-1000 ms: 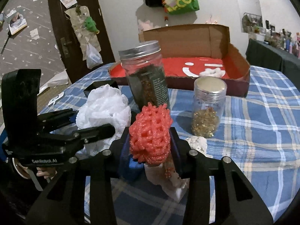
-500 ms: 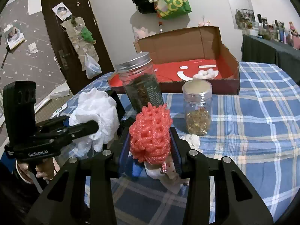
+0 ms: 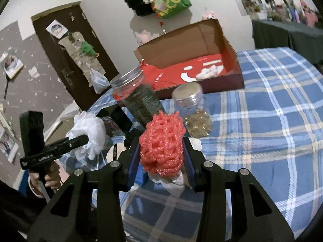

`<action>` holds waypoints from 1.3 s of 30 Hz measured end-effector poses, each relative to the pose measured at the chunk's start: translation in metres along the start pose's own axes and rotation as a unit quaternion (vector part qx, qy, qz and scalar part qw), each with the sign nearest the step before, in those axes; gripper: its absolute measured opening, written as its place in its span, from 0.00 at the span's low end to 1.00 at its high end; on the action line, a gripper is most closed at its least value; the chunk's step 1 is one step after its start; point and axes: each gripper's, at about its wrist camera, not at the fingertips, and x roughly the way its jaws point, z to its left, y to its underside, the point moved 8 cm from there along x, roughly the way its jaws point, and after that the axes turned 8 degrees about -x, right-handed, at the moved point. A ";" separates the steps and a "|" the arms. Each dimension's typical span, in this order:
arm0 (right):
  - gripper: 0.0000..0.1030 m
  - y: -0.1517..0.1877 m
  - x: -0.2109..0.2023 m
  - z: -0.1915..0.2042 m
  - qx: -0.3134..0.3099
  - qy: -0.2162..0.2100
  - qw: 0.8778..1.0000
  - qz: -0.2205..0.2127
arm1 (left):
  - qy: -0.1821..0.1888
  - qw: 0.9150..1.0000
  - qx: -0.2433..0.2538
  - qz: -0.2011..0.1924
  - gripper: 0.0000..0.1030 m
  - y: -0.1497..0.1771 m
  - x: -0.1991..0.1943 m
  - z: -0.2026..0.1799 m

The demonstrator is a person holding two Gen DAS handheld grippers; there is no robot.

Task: Organize soft objects
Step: 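Carry the white and red mesh puffs over the red-lined cardboard box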

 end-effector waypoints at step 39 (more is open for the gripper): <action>0.37 -0.028 0.010 -0.089 -0.054 0.098 0.991 0.071 | -0.114 0.989 0.088 0.040 0.46 -0.049 0.028 0.097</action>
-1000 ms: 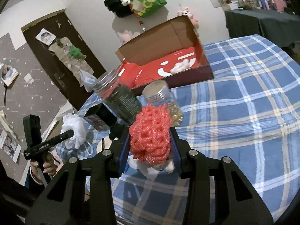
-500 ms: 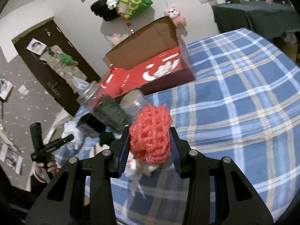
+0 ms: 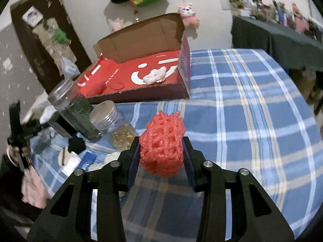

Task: Organize soft objects
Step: 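Carry the white and red mesh puffs over the red-lined cardboard box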

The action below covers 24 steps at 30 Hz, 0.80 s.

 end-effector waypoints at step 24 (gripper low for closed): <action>0.37 -0.040 0.033 0.009 -0.092 -0.059 0.994 -0.004 | 0.045 0.993 0.102 -0.044 0.46 -0.043 0.007 -0.011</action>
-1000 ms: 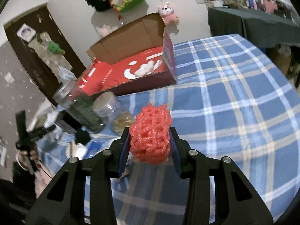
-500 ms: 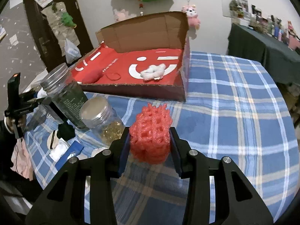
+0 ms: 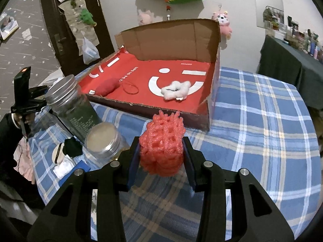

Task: Organize soft objects
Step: 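Carry the white and red mesh puffs over the red-lined cardboard box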

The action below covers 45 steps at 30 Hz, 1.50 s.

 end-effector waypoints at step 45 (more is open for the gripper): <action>0.32 -0.159 0.086 -0.025 0.021 -0.011 1.000 -0.003 | 0.049 0.998 -0.034 0.021 0.46 -0.156 0.094 -0.058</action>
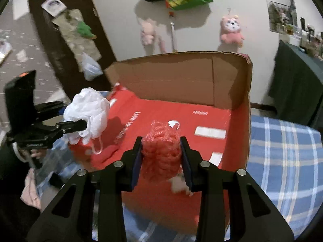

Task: Organize soft objects
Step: 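Carry the white and red mesh puffs over the red-lined cardboard box, then open both tools to drop the mesh puffs into the box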

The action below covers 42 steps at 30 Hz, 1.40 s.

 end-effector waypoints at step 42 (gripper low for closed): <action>0.54 -0.017 0.095 -0.058 0.042 0.131 0.985 0.106 | -0.147 0.983 -0.053 0.091 0.85 -0.008 0.117 0.042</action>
